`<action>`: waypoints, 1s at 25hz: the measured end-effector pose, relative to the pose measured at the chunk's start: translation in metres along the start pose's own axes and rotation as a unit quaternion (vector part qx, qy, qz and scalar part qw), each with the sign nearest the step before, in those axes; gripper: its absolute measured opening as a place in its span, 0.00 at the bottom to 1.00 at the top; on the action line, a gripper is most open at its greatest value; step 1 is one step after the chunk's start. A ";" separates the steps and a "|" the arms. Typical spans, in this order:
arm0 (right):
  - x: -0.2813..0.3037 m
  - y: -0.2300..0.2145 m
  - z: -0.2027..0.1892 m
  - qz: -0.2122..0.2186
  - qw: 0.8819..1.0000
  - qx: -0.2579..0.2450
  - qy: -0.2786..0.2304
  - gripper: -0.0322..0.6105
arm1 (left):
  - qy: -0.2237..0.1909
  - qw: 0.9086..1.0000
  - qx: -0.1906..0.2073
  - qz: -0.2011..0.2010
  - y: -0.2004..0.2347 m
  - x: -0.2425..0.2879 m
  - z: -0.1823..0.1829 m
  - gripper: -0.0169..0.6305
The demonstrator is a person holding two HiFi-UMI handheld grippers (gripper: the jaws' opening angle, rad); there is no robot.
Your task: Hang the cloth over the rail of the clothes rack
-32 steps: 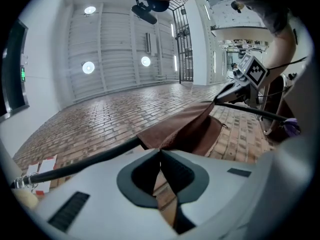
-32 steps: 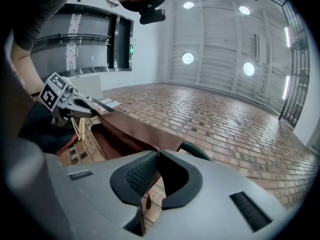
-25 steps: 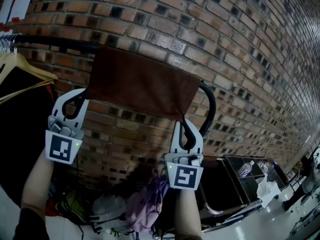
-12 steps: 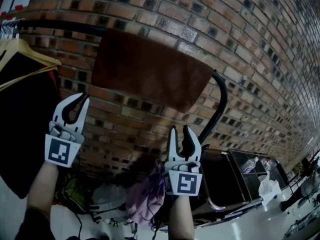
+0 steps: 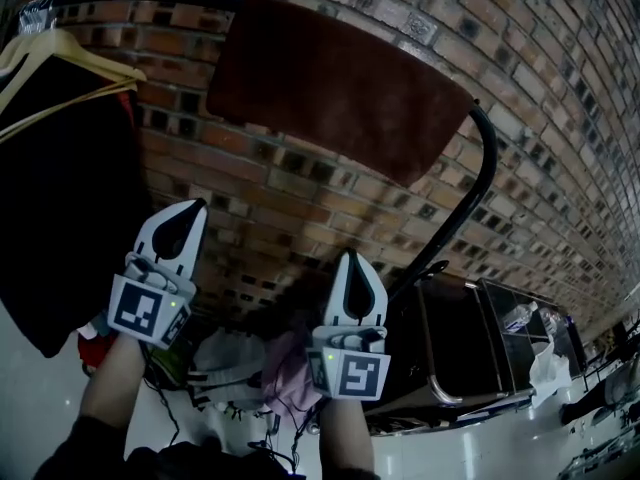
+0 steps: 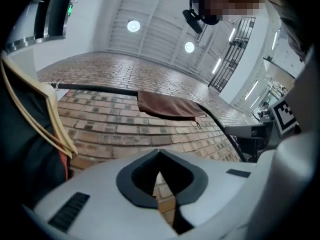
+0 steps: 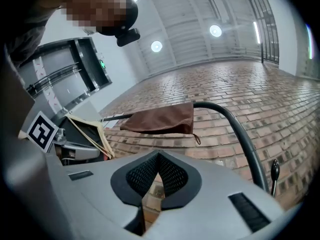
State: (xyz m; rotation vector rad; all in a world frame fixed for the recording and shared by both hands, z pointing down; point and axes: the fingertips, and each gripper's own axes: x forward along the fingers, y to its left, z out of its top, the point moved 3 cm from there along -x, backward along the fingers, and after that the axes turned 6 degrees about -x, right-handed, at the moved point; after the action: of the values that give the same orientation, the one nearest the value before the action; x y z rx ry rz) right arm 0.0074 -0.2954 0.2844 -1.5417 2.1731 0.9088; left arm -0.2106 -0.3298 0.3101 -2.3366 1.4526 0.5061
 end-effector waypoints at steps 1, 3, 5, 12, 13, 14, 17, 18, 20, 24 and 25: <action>-0.002 0.002 -0.003 0.002 1.000 0.005 0.009 0.11 | 0.005 1.000 -0.014 0.002 -0.003 -0.002 -0.004 0.05; -0.004 0.007 -0.006 0.005 1.000 0.014 0.010 0.11 | 0.018 0.999 -0.038 0.004 -0.008 -0.006 -0.011 0.05; -0.006 0.012 -0.010 0.008 1.000 0.014 0.014 0.11 | 0.029 0.998 -0.058 -0.001 -0.014 -0.010 -0.016 0.05; -0.006 0.031 -0.028 0.037 0.997 0.022 0.058 0.11 | 0.053 0.996 -0.064 -0.010 -0.026 -0.016 -0.034 0.05; -0.006 0.031 -0.031 0.039 0.997 0.024 0.065 0.10 | 0.058 0.996 -0.064 -0.010 -0.027 -0.016 -0.037 0.05; -0.007 0.031 -0.033 0.041 0.996 0.025 0.070 0.10 | 0.065 0.996 -0.066 -0.010 -0.028 -0.016 -0.039 0.05; -0.012 0.030 -0.038 0.042 0.996 0.027 0.079 0.10 | 0.090 0.993 -0.081 -0.012 -0.031 -0.015 -0.050 0.05; -0.014 0.030 -0.040 0.043 0.995 0.025 0.082 0.10 | 0.096 0.992 -0.085 -0.013 -0.032 -0.014 -0.053 0.05; -0.015 0.031 -0.041 0.043 0.996 0.018 0.082 0.10 | 0.102 0.991 -0.086 -0.017 -0.033 -0.013 -0.057 0.05; -0.019 0.031 -0.041 0.045 0.996 0.015 0.080 0.10 | 0.104 0.990 -0.086 -0.028 -0.041 -0.013 -0.060 0.05; -0.021 0.031 -0.042 0.045 0.995 0.011 0.087 0.10 | 0.104 0.990 -0.086 -0.032 -0.044 -0.013 -0.061 0.05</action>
State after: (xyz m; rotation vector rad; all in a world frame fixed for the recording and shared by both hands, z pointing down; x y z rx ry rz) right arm -0.0093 -0.3014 0.3372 -1.5769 2.3841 0.8014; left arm -0.1691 -0.3298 0.3735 -2.6307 1.4698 0.3921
